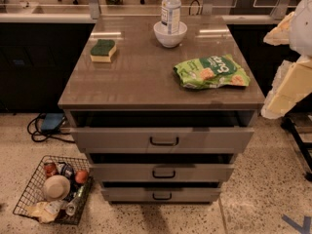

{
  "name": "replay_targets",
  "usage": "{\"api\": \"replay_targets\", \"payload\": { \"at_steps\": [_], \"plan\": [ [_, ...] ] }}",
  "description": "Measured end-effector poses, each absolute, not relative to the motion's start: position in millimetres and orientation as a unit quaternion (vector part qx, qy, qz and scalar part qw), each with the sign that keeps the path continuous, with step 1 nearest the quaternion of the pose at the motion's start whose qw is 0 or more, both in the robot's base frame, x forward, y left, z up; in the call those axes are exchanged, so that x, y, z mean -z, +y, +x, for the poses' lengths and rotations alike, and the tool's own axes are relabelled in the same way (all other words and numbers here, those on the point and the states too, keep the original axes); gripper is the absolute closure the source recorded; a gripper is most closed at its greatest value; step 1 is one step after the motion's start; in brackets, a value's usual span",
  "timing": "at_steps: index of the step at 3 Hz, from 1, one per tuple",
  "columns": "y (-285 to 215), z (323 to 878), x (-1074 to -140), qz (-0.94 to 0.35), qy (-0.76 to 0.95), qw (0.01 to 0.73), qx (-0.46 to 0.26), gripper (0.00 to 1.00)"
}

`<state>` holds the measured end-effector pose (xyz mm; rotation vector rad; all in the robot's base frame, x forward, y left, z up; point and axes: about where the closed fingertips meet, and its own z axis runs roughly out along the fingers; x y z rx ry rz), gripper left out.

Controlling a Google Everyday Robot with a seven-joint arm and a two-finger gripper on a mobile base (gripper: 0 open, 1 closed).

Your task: Pick blue plastic bottle from white bowl and place on counter

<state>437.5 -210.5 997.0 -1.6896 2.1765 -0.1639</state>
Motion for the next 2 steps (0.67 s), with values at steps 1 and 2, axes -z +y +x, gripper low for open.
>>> {"api": "replay_targets", "payload": {
  "at_steps": [1, 2],
  "plan": [
    [-210.5, 437.5, -997.0, -0.601, 0.774, 0.19, 0.058, 0.15],
    [-209.6, 437.1, -999.7, -0.601, 0.773, 0.193, 0.061, 0.0]
  ]
}}
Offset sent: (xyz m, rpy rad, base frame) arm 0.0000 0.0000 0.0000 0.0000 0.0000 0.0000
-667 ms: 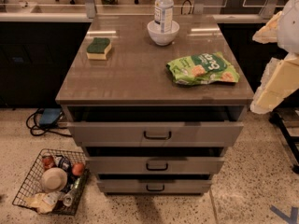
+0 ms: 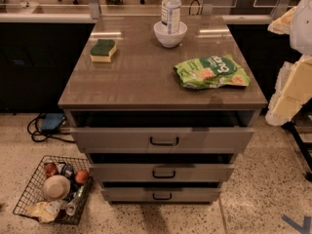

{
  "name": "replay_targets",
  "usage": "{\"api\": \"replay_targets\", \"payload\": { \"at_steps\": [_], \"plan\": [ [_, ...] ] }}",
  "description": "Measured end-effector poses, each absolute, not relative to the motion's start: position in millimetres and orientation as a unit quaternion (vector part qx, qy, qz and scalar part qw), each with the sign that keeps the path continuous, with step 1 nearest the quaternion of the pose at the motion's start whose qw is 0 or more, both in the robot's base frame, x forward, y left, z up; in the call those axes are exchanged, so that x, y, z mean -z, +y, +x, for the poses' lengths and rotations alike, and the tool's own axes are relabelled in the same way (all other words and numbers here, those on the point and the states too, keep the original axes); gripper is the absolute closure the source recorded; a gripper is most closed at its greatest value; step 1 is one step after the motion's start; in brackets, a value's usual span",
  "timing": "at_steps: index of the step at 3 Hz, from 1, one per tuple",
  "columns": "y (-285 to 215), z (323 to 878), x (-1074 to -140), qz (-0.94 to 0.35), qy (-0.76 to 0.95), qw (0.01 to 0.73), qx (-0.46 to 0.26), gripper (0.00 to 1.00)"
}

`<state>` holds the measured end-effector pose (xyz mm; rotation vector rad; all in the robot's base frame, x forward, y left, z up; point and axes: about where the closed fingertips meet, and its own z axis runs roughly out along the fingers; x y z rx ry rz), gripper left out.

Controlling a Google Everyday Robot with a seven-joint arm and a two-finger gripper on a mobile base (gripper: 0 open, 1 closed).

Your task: Pick blue plastic bottle from white bowl and place on counter

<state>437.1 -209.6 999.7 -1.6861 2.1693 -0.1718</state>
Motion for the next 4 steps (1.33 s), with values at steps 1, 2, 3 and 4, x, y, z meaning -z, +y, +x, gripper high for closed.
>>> {"api": "replay_targets", "payload": {
  "at_steps": [1, 2, 3, 4],
  "plan": [
    [-210, 437, -1000, -0.601, 0.773, 0.193, 0.061, 0.0],
    [-216, 464, -1001, -0.578, 0.782, 0.229, 0.048, 0.0],
    [-236, 540, -1003, -0.509, 0.79, 0.342, -0.003, 0.0],
    [-245, 603, -1004, -0.444, 0.773, 0.449, -0.063, 0.0]
  ]
}}
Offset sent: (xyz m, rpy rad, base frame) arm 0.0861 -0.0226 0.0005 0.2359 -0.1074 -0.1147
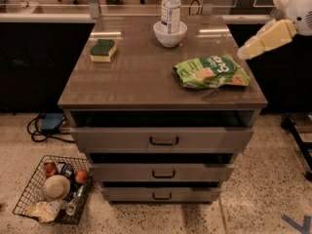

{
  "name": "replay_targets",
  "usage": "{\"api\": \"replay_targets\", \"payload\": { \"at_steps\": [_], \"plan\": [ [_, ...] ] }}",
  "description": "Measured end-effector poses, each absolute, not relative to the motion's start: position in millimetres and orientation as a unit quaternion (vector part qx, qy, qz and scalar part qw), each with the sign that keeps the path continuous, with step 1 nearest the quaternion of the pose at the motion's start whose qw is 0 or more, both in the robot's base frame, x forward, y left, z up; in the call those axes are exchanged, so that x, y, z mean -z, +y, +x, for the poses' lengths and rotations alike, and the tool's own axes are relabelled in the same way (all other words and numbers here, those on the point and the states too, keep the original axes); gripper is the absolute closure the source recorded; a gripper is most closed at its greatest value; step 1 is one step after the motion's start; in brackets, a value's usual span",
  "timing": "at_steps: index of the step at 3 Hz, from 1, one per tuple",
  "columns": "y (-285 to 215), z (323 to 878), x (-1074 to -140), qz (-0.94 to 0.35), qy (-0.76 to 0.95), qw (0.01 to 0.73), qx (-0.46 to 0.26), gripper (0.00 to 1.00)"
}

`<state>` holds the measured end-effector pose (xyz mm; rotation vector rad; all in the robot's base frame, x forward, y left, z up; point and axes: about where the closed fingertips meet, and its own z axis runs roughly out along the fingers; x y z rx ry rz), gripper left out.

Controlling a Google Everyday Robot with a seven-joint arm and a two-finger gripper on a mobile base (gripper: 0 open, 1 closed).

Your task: Pick blue plastic bottle from white bowl and place on counter

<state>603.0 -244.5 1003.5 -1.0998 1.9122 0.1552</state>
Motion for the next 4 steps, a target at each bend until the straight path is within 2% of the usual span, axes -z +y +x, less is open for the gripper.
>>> {"api": "replay_targets", "payload": {
  "at_steps": [1, 2, 4],
  "plan": [
    [-238, 662, -1009, -0.39, 0.733, 0.543, -0.122, 0.0],
    [-224, 708, -1014, -0.353, 0.691, 0.608, -0.171, 0.0],
    [-219, 710, -1015, -0.341, 0.688, 0.618, -0.171, 0.0]
  ]
}}
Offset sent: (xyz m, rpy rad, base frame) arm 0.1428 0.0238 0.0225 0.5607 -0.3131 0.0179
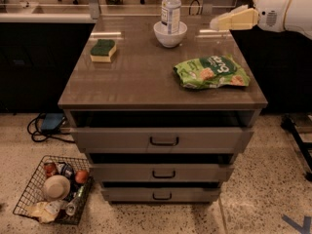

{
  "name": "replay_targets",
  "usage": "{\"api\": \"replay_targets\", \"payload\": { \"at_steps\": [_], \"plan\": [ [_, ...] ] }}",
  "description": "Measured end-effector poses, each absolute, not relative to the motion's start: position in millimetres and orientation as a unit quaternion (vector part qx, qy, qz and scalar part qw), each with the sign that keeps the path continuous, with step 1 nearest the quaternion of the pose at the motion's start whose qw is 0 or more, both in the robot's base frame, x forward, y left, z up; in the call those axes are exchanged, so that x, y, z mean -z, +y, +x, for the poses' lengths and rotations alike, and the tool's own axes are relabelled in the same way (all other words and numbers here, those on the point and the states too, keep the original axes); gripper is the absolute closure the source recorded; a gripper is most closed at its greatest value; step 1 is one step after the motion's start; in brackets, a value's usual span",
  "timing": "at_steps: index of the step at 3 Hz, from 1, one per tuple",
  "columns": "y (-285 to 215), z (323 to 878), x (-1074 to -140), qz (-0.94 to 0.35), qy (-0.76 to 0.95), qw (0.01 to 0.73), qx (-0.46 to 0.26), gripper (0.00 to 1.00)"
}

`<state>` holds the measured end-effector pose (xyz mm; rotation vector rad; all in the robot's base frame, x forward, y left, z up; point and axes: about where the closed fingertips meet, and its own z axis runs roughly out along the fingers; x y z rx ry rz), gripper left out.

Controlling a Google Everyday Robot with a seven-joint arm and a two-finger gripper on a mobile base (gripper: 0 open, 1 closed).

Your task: Pick blue plastic bottle from white bowl and place on counter

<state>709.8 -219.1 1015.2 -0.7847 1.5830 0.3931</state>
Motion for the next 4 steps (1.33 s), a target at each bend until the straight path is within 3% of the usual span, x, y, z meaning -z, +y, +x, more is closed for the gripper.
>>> {"api": "replay_targets", "payload": {
  "at_steps": [4],
  "plan": [
    [-108, 837, -1013, -0.284, 0.667, 0.658, -0.202, 0.0]
  ]
}}
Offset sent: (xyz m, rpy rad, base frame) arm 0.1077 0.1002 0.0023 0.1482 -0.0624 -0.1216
